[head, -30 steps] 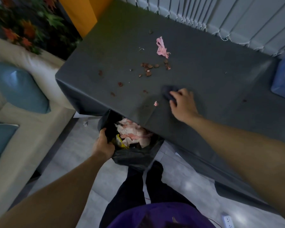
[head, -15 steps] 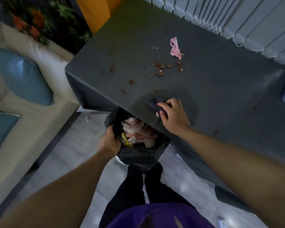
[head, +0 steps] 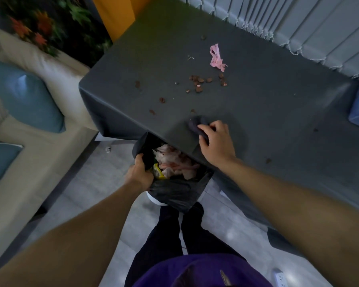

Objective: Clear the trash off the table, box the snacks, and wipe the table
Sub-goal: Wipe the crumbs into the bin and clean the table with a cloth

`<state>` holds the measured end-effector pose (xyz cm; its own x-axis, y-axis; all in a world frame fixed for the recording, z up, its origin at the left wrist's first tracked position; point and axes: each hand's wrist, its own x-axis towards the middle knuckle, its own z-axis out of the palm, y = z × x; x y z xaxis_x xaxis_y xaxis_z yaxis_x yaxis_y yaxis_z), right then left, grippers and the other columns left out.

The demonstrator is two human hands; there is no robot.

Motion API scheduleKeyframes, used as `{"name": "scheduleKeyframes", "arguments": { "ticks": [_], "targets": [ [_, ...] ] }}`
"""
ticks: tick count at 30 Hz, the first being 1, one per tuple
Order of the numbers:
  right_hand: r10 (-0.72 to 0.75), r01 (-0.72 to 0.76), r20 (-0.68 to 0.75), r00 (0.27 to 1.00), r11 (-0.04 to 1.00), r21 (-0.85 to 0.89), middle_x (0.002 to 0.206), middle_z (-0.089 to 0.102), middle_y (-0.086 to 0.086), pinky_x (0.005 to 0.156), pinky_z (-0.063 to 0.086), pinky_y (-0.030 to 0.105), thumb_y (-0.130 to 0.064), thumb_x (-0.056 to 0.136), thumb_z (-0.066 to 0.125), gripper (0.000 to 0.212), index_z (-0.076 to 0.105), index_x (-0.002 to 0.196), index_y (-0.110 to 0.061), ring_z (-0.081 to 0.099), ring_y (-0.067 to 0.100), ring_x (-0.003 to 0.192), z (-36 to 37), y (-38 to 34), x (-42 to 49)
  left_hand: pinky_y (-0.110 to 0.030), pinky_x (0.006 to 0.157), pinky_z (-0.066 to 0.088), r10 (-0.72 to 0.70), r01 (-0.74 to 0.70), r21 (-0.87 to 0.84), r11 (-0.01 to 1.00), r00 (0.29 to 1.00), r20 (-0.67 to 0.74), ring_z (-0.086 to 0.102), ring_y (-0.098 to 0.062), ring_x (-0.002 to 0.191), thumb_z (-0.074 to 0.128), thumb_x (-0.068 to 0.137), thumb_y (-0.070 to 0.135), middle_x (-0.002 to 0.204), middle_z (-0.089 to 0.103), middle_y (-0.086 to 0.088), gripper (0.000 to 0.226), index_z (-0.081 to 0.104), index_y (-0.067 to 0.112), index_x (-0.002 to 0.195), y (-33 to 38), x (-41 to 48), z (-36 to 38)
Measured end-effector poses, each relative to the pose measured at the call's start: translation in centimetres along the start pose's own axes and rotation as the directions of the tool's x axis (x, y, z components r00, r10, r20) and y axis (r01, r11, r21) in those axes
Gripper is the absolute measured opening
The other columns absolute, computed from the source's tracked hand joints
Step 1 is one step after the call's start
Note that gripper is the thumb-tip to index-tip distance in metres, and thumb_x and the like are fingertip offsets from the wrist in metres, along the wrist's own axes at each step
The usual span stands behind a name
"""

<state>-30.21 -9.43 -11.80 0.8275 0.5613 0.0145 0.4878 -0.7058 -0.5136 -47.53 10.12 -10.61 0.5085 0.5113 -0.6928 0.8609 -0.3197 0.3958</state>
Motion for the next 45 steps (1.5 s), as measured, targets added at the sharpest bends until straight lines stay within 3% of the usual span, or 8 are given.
{"name": "scheduleKeyframes", "arguments": {
  "ticks": [7, 12, 17, 23, 28, 33, 38, 45],
  "targets": [
    [-0.325, 0.299, 0.262, 0.909, 0.945, 0.136, 0.104, 0.048, 0.003, 0.078, 0.051, 0.043, -0.023, 0.087, 0.063, 0.033, 0.069, 0.119, -0.017, 0.047, 0.022, 0.103, 0.4, -0.8, -2.6, -0.054, 0.098, 0.049, 0.005, -0.004, 0.011, 1.000, 0.999, -0.040, 0.054, -0.043, 0.116, 0.048, 0.088, 0.006, 0.134, 0.053, -0.023, 0.077, 0.015, 0.023, 0.155, 0.3, -0.2, 0.4],
    [0.057, -0.057, 0.008, 0.998, 0.997, 0.048, 0.112, 0.048, 0.007, 0.088, 0.050, 0.043, -0.022, 0.093, 0.060, 0.035, 0.065, 0.127, -0.016, 0.046, 0.028, 0.107, 0.0, 0.1, -0.9, -0.049, 0.093, 0.050, 0.001, 0.004, 0.052, 0.999, 0.996, -0.094, 0.055, -0.045, 0.113, 0.048, 0.090, 0.007, 0.130, 0.054, -0.024, 0.075, 0.017, 0.022, 0.155, 0.5, -0.1, 0.1],
    [-0.157, 0.121, 0.237, 0.959, 0.980, 0.158, 0.106, 0.049, 0.003, 0.091, 0.045, 0.033, -0.021, 0.091, 0.063, 0.032, 0.068, 0.122, -0.015, 0.045, 0.021, 0.107, -0.6, -0.3, -0.6, -0.048, 0.092, 0.050, -0.049, 0.057, 0.057, 0.997, 0.990, -0.131, 0.056, -0.045, 0.112, 0.051, 0.089, 0.009, 0.127, 0.056, -0.024, 0.075, 0.018, 0.021, 0.155, 0.7, 0.3, -0.5],
    [0.110, -0.110, 0.011, 0.994, 0.994, 0.026, 0.115, 0.048, 0.008, 0.091, 0.047, 0.037, -0.020, 0.094, 0.058, 0.034, 0.063, 0.127, -0.015, 0.045, 0.028, 0.108, -1.0, 0.8, 2.1, -0.047, 0.092, 0.049, -0.073, 0.085, 0.064, 0.994, 0.982, -0.173, 0.056, -0.046, 0.113, 0.051, 0.091, 0.012, 0.130, 0.055, -0.025, 0.073, 0.018, 0.023, 0.155, 0.7, 1.7, -1.7],
    [-0.057, 0.039, 0.167, 0.984, 0.993, 0.113, 0.100, 0.049, -0.001, 0.086, 0.045, 0.032, -0.021, 0.084, 0.060, 0.023, 0.069, 0.105, -0.017, 0.048, 0.020, 0.100, -1.3, 0.1, 3.9, -0.050, 0.094, 0.050, -0.088, 0.097, 0.046, 0.994, 0.981, -0.171, 0.057, -0.045, 0.112, 0.050, 0.091, 0.012, 0.129, 0.055, -0.024, 0.073, 0.018, 0.024, 0.155, 0.6, 3.8, -3.5],
    [0.005, 0.006, -0.090, 0.996, 0.992, 0.124, 0.102, 0.051, 0.008, 0.088, 0.036, 0.021, -0.015, 0.083, 0.062, 0.027, 0.069, 0.109, -0.011, 0.052, 0.027, 0.100, -0.7, -1.8, 10.0, -0.048, 0.096, 0.049, -0.079, 0.089, 0.052, 0.995, 0.983, -0.168, 0.056, -0.045, 0.115, 0.049, 0.093, 0.013, 0.132, 0.054, -0.024, 0.072, 0.017, 0.026, 0.156, 0.5, 5.5, -5.3],
    [-0.042, 0.046, -0.149, 0.988, 0.999, 0.028, 0.117, 0.051, 0.014, 0.099, 0.042, 0.037, -0.009, 0.092, 0.057, 0.032, 0.064, 0.124, -0.011, 0.048, 0.033, 0.112, 0.5, -4.8, 17.9, -0.049, 0.098, 0.048, -0.098, 0.104, 0.040, 0.994, 0.985, -0.140, 0.054, -0.044, 0.118, 0.047, 0.091, 0.008, 0.137, 0.051, -0.023, 0.075, 0.016, 0.028, 0.156, 0.2, 7.5, -7.5],
    [-0.091, 0.096, 0.097, 0.991, 0.995, -0.042, 0.119, 0.054, 0.011, 0.098, 0.043, 0.039, -0.013, 0.091, 0.058, 0.033, 0.067, 0.123, -0.014, 0.049, 0.033, 0.110, 3.7, -6.8, 19.2, -0.047, 0.096, 0.048, -0.058, 0.067, 0.066, 0.996, 0.990, -0.130, 0.055, -0.042, 0.116, 0.046, 0.093, 0.007, 0.136, 0.051, -0.023, 0.073, 0.014, 0.024, 0.156, -0.3, 9.7, -9.6]
  ]
}}
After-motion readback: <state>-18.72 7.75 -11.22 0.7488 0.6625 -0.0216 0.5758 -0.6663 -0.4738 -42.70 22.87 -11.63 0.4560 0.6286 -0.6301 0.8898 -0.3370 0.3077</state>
